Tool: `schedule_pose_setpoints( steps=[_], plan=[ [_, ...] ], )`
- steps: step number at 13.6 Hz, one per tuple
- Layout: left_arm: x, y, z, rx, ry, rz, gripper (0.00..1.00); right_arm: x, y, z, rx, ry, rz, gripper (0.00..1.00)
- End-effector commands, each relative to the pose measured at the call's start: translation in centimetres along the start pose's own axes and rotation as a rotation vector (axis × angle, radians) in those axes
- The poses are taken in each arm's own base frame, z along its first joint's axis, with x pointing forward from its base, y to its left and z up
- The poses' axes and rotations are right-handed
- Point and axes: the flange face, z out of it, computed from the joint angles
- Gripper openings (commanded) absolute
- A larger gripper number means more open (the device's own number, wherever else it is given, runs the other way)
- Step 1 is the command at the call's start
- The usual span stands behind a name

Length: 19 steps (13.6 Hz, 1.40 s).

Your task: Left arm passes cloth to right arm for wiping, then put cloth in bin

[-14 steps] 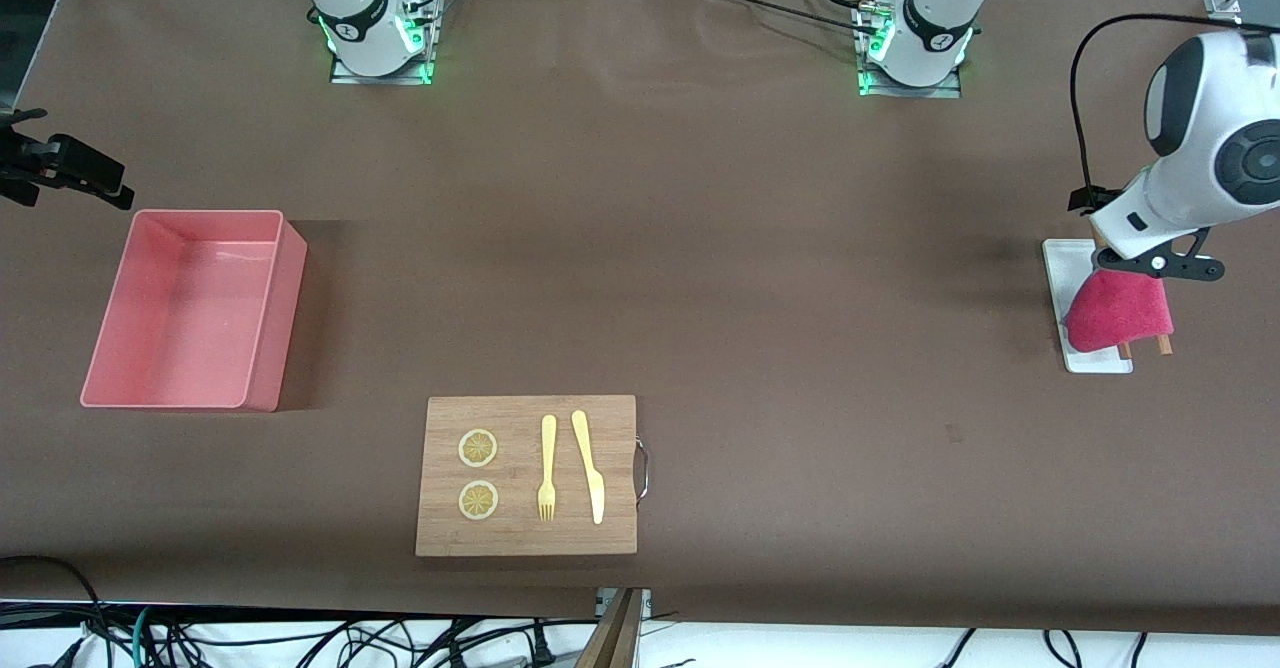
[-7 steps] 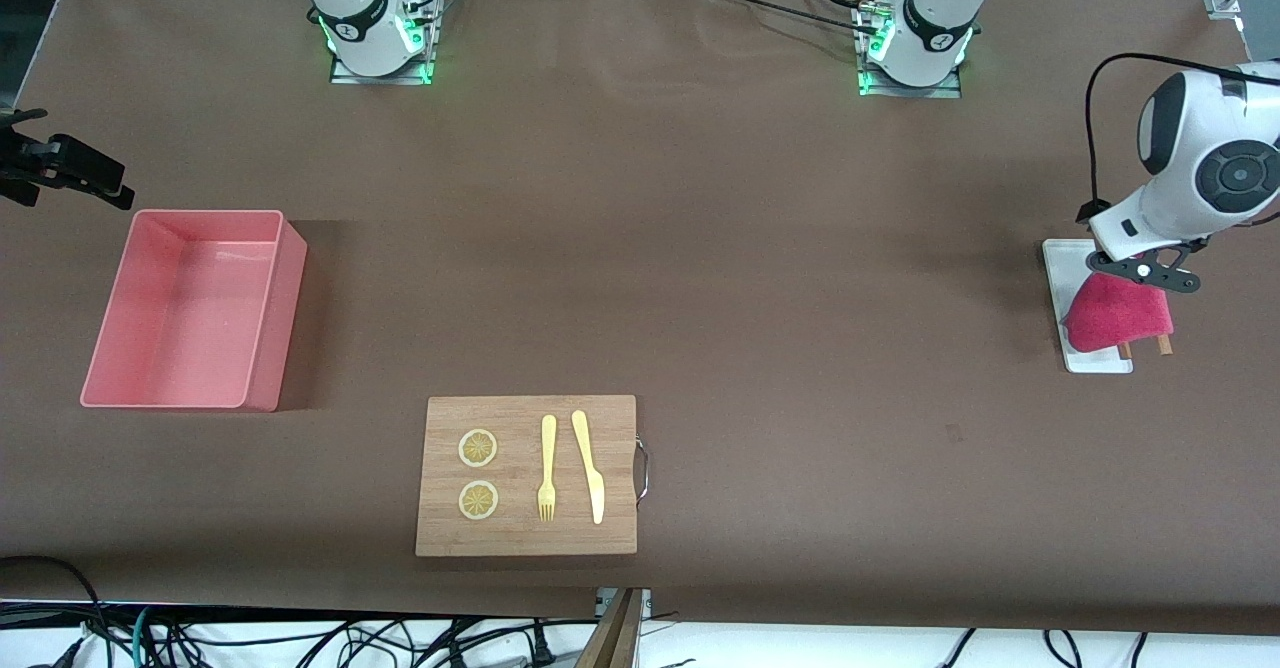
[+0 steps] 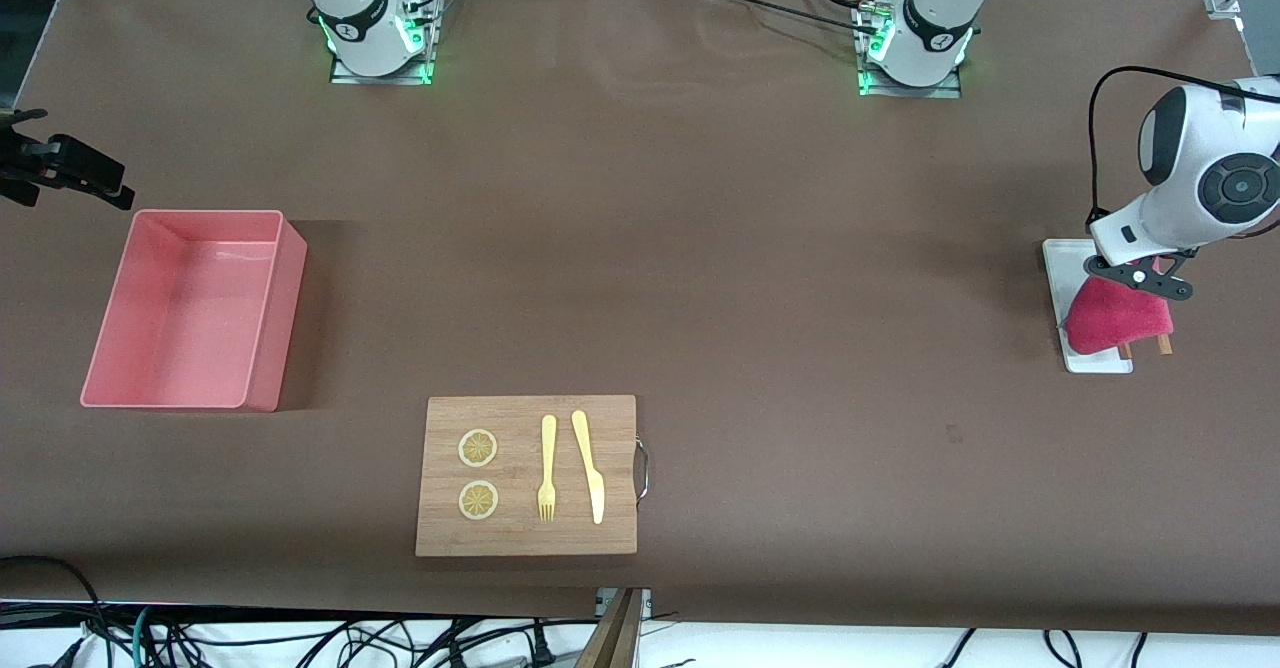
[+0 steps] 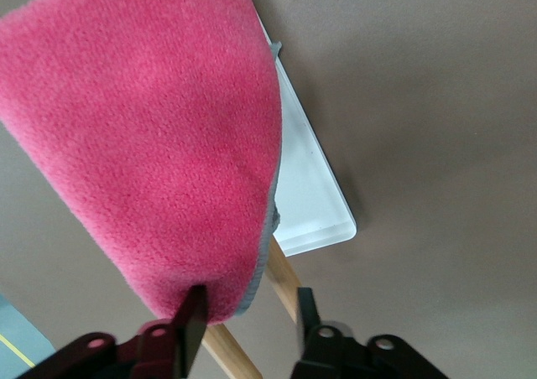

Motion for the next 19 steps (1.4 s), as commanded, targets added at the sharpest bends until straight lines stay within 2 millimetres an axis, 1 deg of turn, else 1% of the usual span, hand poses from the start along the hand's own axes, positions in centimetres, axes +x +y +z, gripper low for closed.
schedule_pose_setpoints(
  steps=[1,6,8,10,12,13,14,18,19],
  plan=[
    [-0.1,-0.4,-0.4,0.021,-0.003,0.024,0.48,0.2,0.1,-0.5,0.004,0.01,-0.009,1.0],
    [0.0,-0.2,-0.3,0.026,-0.007,0.031,0.49,0.3,0.4,-0.2,0.004,0.005,-0.004,1.0],
    [0.0,-0.5,-0.6,0.078,-0.02,0.05,0.49,0.3,0.4,-0.2,0.002,0.005,-0.002,1.0],
    [0.3,-0.4,-1.0,0.09,-0.019,0.052,0.5,0.3,0.4,-0.2,0.002,0.003,-0.002,1.0],
    [0.5,0.1,-0.9,0.104,-0.022,0.002,0.52,0.3,0.4,-0.2,0.002,0.005,-0.001,1.0],
    [0.9,0.6,-1.1,0.139,-0.028,-0.001,0.52,0.5,0.5,0.0,0.001,0.003,0.002,1.0],
    [1.0,0.6,-1.0,0.162,-0.035,-0.015,0.52,0.8,0.5,0.4,0.002,0.003,0.0,1.0],
    [1.2,0.9,-0.1,0.172,-0.051,-0.011,0.52,1.3,0.4,1.4,-0.032,-0.012,-0.005,1.0],
    [1.3,1.0,0.4,0.167,-0.058,-0.012,0.52,1.7,0.3,2.3,-0.03,-0.025,-0.01,1.0]
  ],
)
